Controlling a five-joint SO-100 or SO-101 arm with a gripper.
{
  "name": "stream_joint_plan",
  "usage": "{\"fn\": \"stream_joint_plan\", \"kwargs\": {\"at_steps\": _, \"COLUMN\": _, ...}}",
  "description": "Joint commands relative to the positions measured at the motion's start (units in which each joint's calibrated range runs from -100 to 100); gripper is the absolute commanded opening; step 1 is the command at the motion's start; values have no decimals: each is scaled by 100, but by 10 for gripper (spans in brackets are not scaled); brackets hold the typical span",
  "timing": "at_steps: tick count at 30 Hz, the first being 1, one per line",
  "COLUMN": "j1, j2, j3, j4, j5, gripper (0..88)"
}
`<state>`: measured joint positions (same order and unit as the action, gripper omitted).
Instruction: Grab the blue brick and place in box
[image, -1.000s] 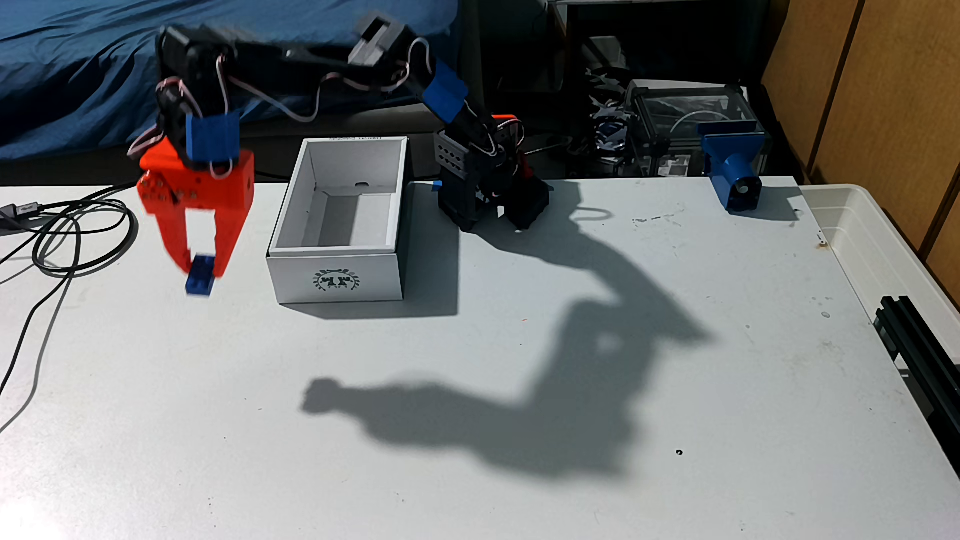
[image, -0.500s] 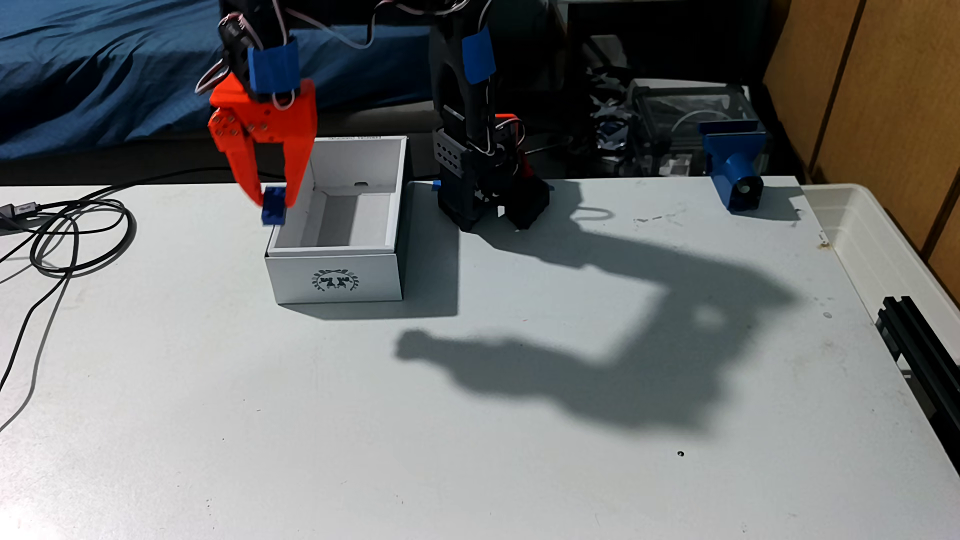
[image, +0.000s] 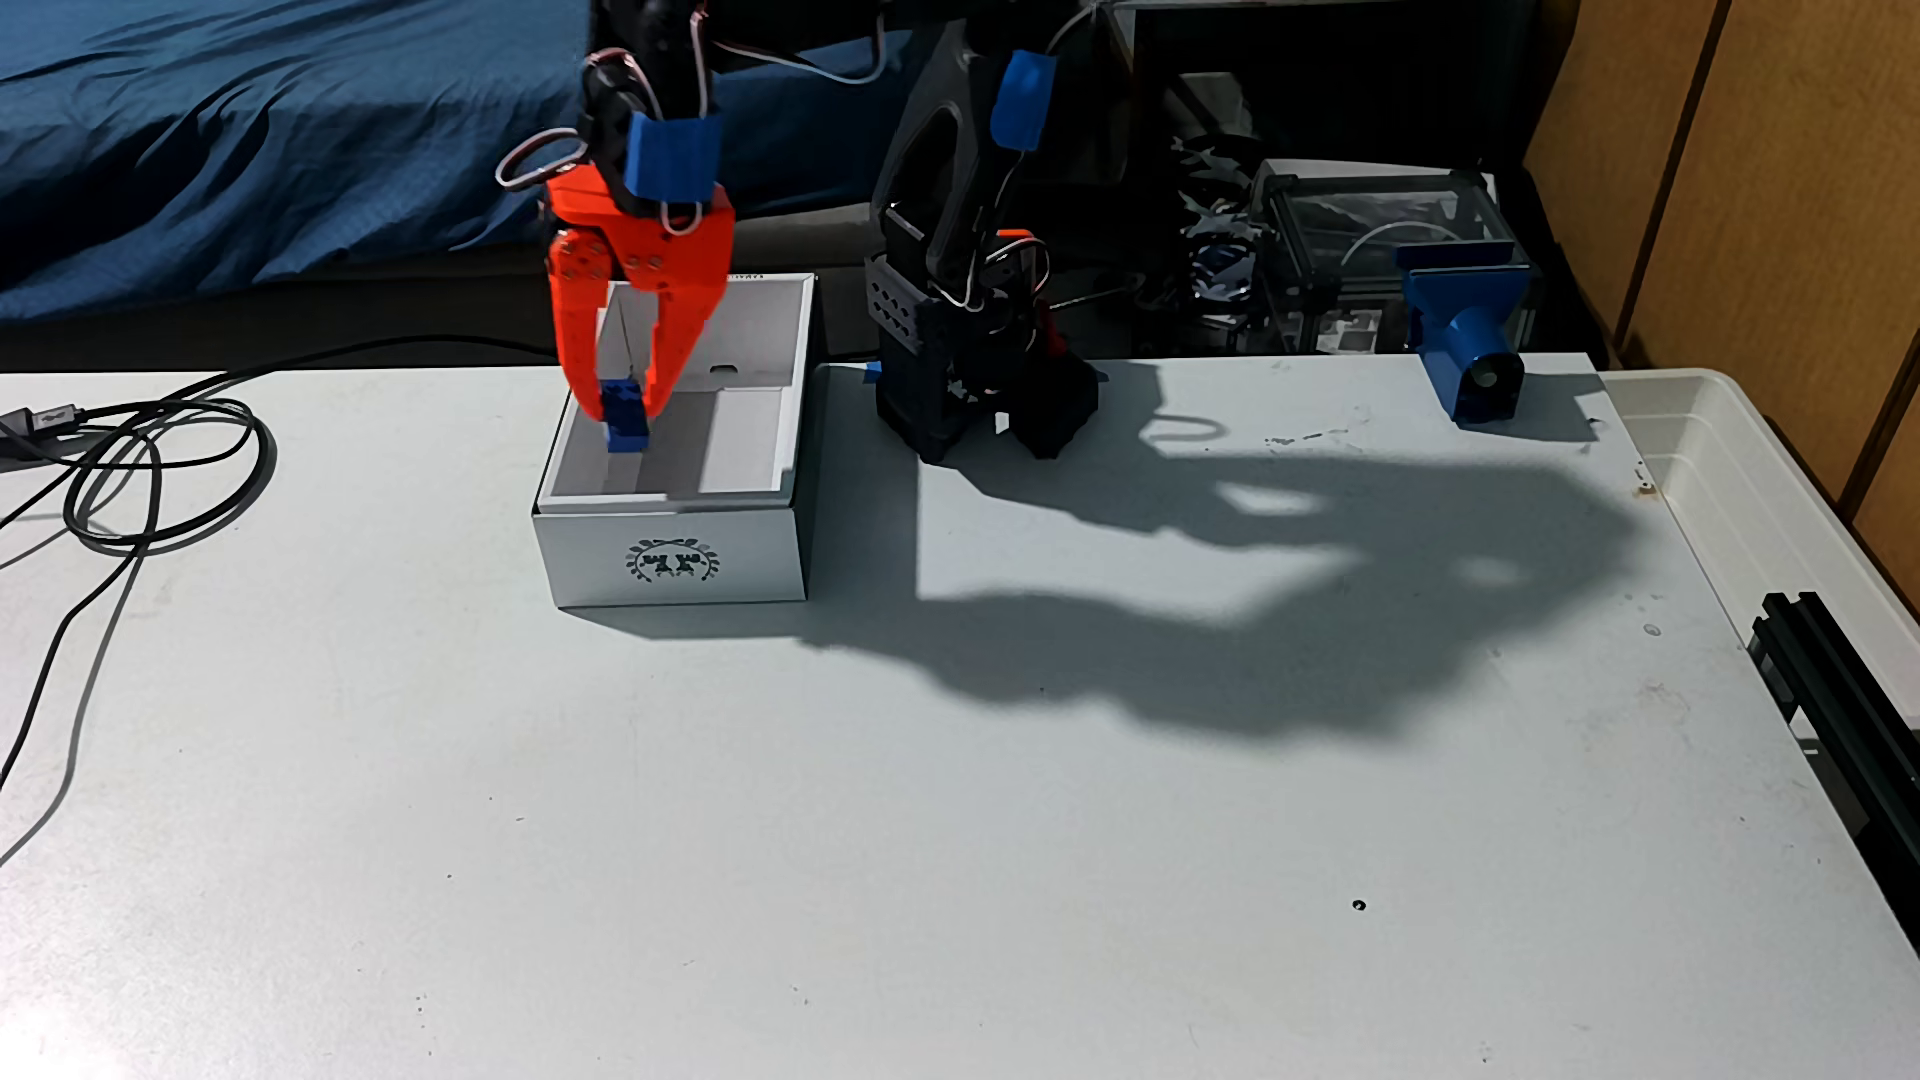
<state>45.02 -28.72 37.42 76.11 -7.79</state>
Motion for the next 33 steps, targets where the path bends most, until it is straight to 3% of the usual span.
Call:
{"fn": "stream_joint_plan", "kwargs": {"at_steps": 1, "j1": 142, "j2": -507, "j3": 393, "j4": -144, "j5": 361, "gripper": 10}}
{"fn": "stream_joint_plan", "kwargs": {"at_steps": 10, "j1": 483, "j2": -701, "j3": 642, "j4": -196, "j5": 1255, "gripper": 10}}
{"fn": "stream_joint_plan", "kwargs": {"at_steps": 23, "j1": 840, "j2": -735, "j3": 1085, "j4": -136, "j5": 1908, "gripper": 12}}
{"fn": "stream_joint_plan", "kwargs": {"at_steps": 33, "j1": 884, "j2": -735, "j3": 1192, "j4": 28, "j5": 1913, "gripper": 158}}
